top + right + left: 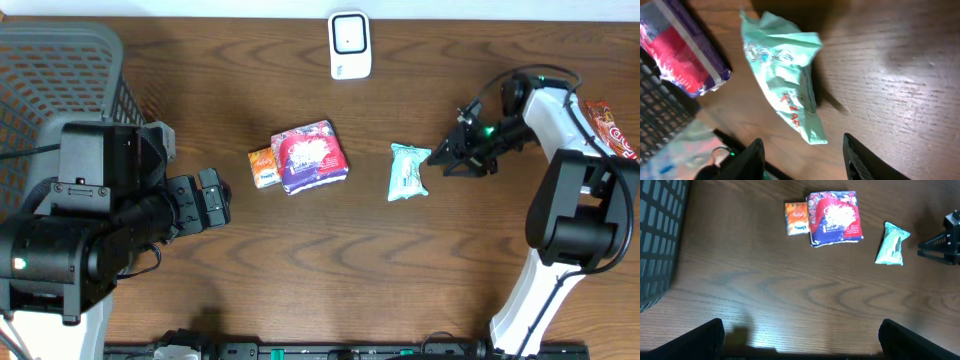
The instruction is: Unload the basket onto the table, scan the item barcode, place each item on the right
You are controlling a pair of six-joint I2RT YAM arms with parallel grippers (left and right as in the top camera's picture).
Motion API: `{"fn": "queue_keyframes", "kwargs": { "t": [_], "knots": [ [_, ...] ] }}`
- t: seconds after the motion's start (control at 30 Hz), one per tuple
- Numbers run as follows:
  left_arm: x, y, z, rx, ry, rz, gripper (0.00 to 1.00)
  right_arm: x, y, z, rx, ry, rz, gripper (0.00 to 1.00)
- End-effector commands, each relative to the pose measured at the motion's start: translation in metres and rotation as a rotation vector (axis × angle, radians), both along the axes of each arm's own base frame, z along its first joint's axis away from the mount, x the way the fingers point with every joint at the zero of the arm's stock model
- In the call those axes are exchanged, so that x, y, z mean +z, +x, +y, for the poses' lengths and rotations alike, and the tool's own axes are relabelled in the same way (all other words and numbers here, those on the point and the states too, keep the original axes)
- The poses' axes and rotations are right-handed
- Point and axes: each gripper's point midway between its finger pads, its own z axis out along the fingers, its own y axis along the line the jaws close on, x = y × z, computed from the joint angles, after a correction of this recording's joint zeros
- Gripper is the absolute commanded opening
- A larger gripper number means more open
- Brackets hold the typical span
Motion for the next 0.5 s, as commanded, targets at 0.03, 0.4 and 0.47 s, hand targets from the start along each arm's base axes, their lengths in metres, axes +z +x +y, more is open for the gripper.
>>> {"fn": "queue_keyframes", "kwargs": {
  "t": [0.03, 0.4, 0.47],
  "knots": [
    [0.0, 0.0, -0.001, -0.017, -0.002, 0.002, 0.98, -0.007, -0.002, 0.009, 0.12, -0.086, -0.038, 0.46],
    [0.0, 0.0, -0.001, -0.017, -0.002, 0.002, 0.98, -0.003, 0.0, 0.025, 0.183, -0.233, -0.038, 0.31],
    [-0.001, 0.0, -0.001, -0.017, -0.002, 0.002, 0.98, 0.002, 0.002, 0.023, 0.172, -0.282, -0.044, 0.31]
  ]
}}
